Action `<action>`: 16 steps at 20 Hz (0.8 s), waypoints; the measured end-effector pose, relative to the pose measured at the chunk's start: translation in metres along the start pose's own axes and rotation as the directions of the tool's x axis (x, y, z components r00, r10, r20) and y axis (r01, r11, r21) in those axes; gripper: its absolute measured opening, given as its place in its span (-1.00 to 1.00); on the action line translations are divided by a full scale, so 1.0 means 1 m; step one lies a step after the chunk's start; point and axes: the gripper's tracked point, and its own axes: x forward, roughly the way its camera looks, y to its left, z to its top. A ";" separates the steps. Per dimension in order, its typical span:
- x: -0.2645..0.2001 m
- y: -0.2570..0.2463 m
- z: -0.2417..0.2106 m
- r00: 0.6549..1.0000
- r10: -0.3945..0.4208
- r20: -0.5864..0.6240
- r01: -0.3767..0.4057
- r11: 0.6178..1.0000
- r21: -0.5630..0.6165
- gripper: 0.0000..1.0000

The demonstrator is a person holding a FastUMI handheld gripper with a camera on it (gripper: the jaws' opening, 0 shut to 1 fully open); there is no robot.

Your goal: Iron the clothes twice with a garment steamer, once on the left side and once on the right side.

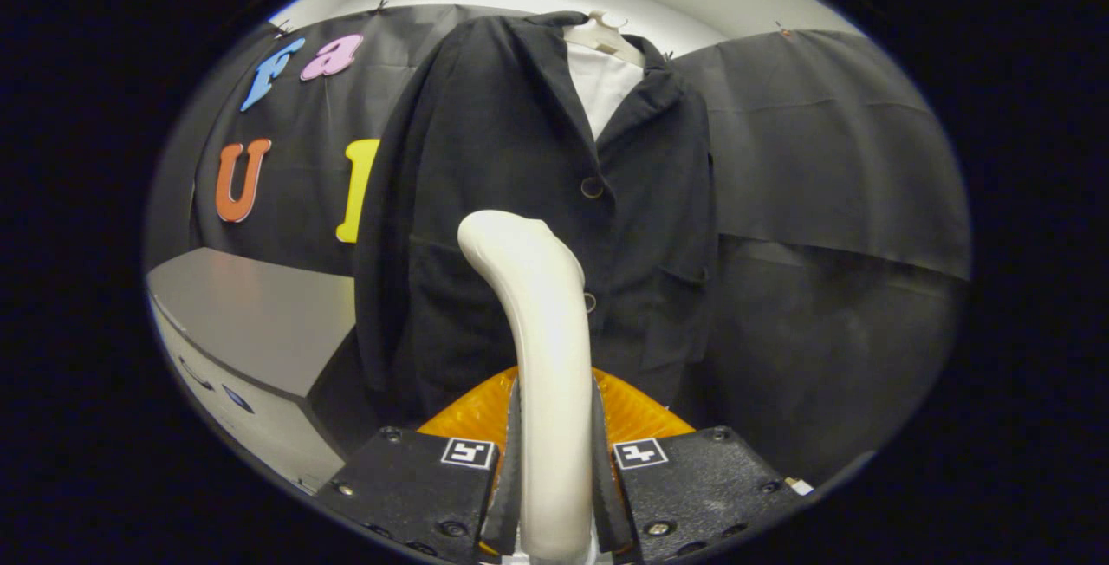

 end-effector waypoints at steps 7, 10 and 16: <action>0.002 0.000 -0.063 0.994 -0.011 -0.105 0.011 1.000 0.002 -0.26; 0.001 0.004 -0.089 0.989 -0.020 -0.148 0.018 1.000 -0.013 -0.27; 0.010 0.011 -0.121 0.975 -0.028 -0.223 0.017 0.999 -0.047 -0.27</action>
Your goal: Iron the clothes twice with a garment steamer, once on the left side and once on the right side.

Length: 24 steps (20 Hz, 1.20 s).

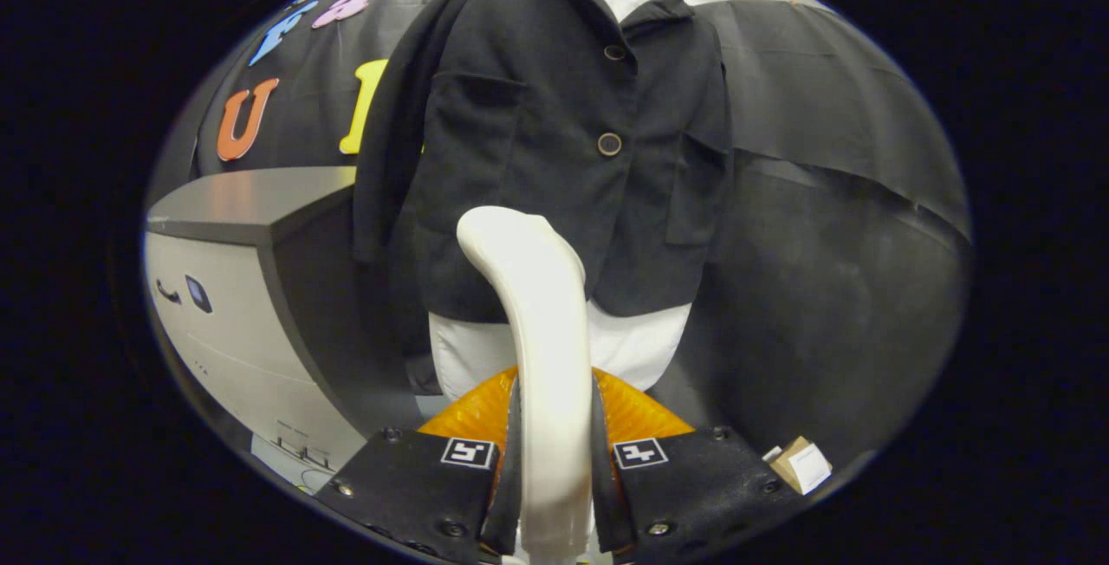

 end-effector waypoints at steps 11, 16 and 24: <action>-0.026 -0.002 -0.025 0.998 -0.056 -0.043 0.057 0.998 0.040 -0.26; -0.082 -0.055 0.030 0.990 -0.134 0.043 0.127 0.982 0.143 -0.27; -0.137 -0.151 0.180 0.933 -0.205 0.294 0.124 0.954 0.274 -0.27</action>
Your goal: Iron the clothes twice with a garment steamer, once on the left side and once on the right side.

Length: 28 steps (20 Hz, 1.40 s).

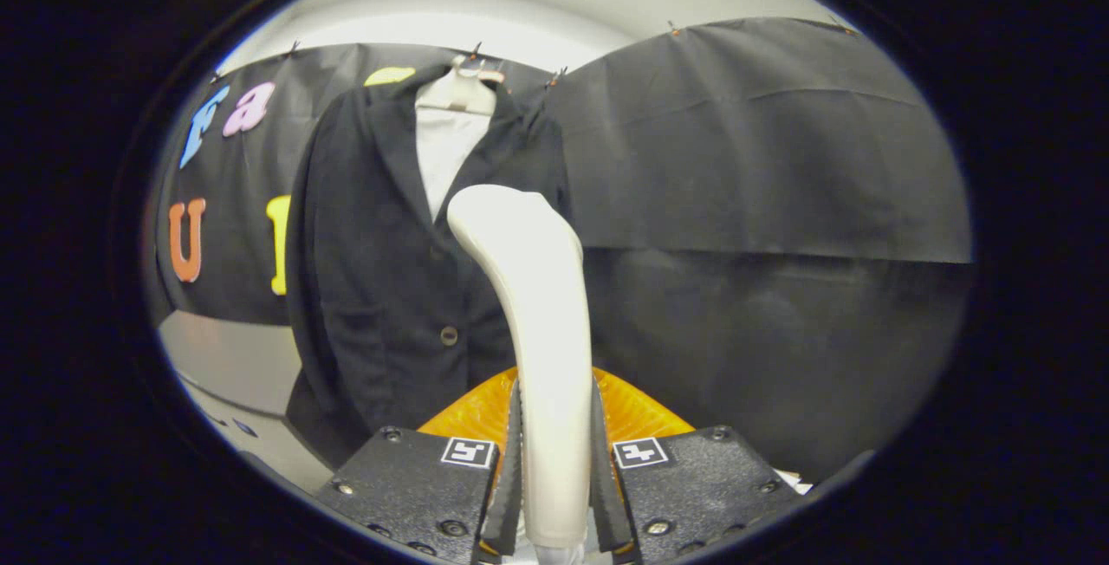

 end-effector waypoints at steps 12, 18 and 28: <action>0.091 -0.053 0.144 0.962 0.089 0.258 -0.113 0.991 0.079 -0.27; 0.127 -0.042 0.189 0.930 0.155 0.333 -0.189 0.979 0.072 -0.27; 0.189 -0.002 0.224 0.927 0.213 0.309 -0.228 0.974 0.012 -0.27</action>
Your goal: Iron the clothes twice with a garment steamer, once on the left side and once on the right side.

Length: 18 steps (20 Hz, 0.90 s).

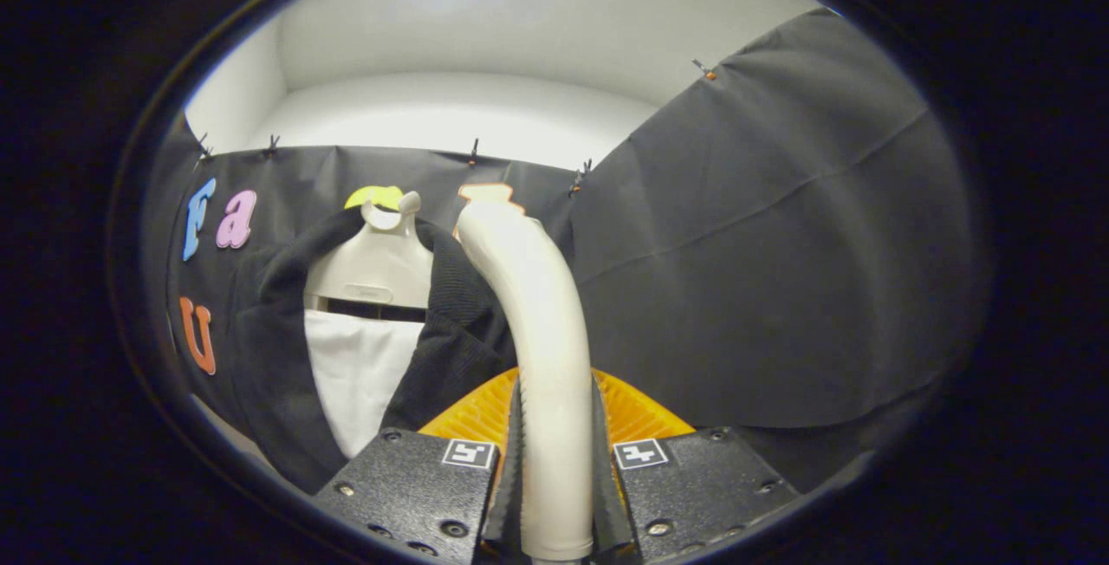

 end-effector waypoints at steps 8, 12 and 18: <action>-0.007 -0.002 -0.040 0.998 -0.002 -0.057 -0.002 0.997 -0.071 -0.27; -0.020 -0.012 -0.052 0.998 -0.010 -0.066 0.004 0.996 -0.094 -0.27; -0.041 -0.019 -0.069 0.996 -0.006 -0.084 -0.005 0.992 -0.126 -0.27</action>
